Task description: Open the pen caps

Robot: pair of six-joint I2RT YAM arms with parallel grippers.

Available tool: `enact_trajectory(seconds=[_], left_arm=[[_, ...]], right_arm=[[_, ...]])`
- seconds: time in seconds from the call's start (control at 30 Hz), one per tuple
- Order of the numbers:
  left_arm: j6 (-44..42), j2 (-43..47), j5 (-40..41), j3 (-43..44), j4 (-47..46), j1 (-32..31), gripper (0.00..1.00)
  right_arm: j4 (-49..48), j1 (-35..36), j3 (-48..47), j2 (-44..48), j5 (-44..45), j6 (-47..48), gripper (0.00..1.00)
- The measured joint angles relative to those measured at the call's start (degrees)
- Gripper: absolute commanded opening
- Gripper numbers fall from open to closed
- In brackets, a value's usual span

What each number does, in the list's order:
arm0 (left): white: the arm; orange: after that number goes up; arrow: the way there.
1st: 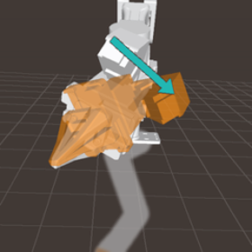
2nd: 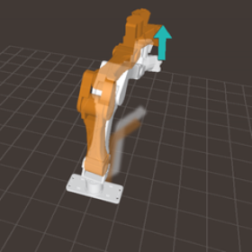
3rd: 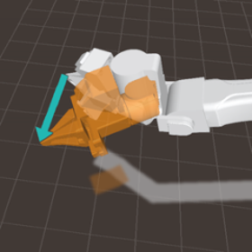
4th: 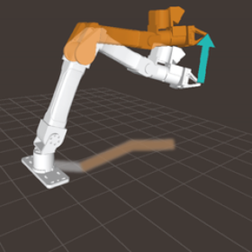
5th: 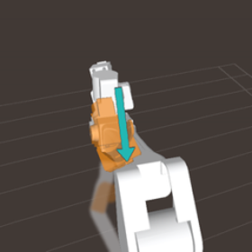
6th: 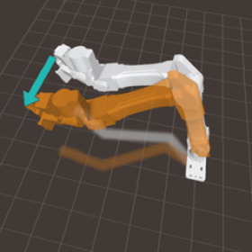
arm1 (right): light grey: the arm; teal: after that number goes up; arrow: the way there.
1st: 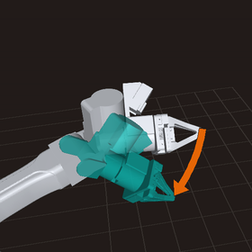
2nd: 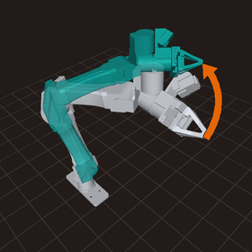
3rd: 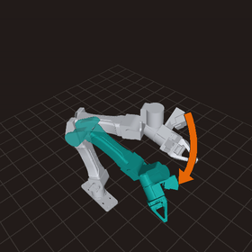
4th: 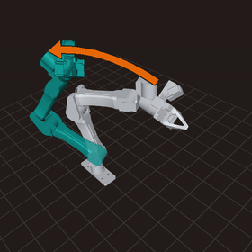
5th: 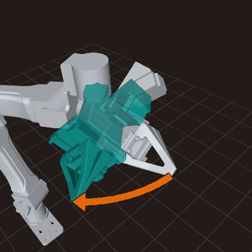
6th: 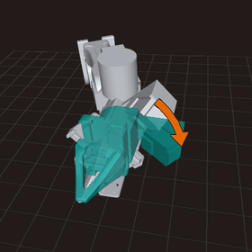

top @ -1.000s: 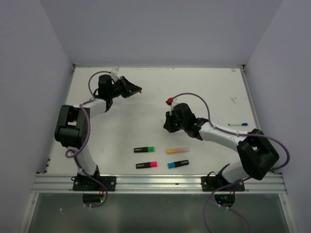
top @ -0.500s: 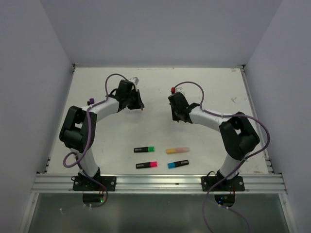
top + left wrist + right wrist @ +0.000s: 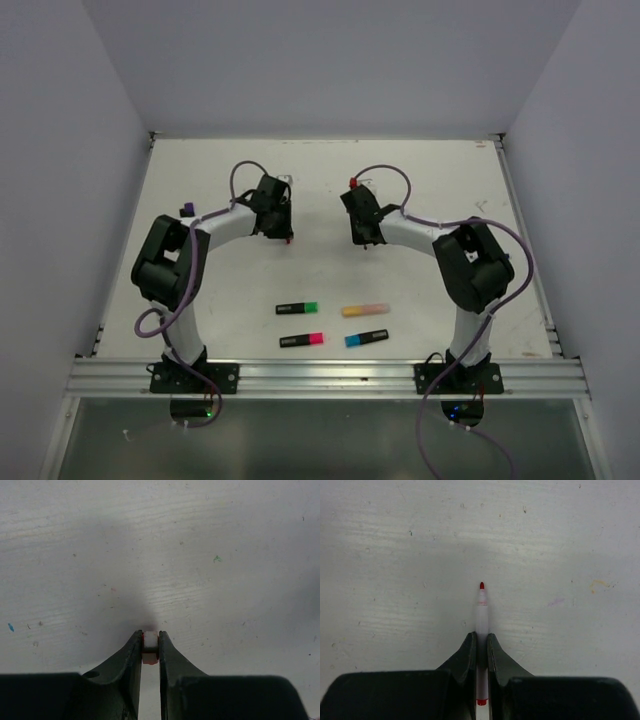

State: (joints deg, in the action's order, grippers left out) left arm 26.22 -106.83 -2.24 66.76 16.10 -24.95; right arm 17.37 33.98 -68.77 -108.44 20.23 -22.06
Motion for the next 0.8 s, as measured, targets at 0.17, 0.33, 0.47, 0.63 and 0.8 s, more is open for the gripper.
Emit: enact_trajectory(seconds=[0.17,0.33,0.47,0.63,0.8], left_arm=[[-0.3,-0.2,0.7,0.1,1.0,-0.3,0.27],[-0.3,-0.8,1.5,0.3,1.7,-0.3,0.41],[-0.3,-0.9,2.8,0.5,1.6,-0.3,0.45],[-0.3,-0.9,4.2,0.5,1.3,-0.3,0.53],[-0.3,-0.5,5.0,0.5,1.6,-0.3,0.59]], right_arm=[[0.0,-0.6,-0.5,-1.2,-0.2,-0.5,0.01],[-0.3,-0.7,-1.1,-1.9,-0.2,-0.9,0.06],[-0.7,-0.7,-1.1,-2.0,-0.2,-1.1,0.20],[-1.2,-0.7,-1.1,-2.1,-0.2,-1.1,0.30],[-1.4,-0.8,-1.1,-2.1,-0.2,-1.0,0.36]])
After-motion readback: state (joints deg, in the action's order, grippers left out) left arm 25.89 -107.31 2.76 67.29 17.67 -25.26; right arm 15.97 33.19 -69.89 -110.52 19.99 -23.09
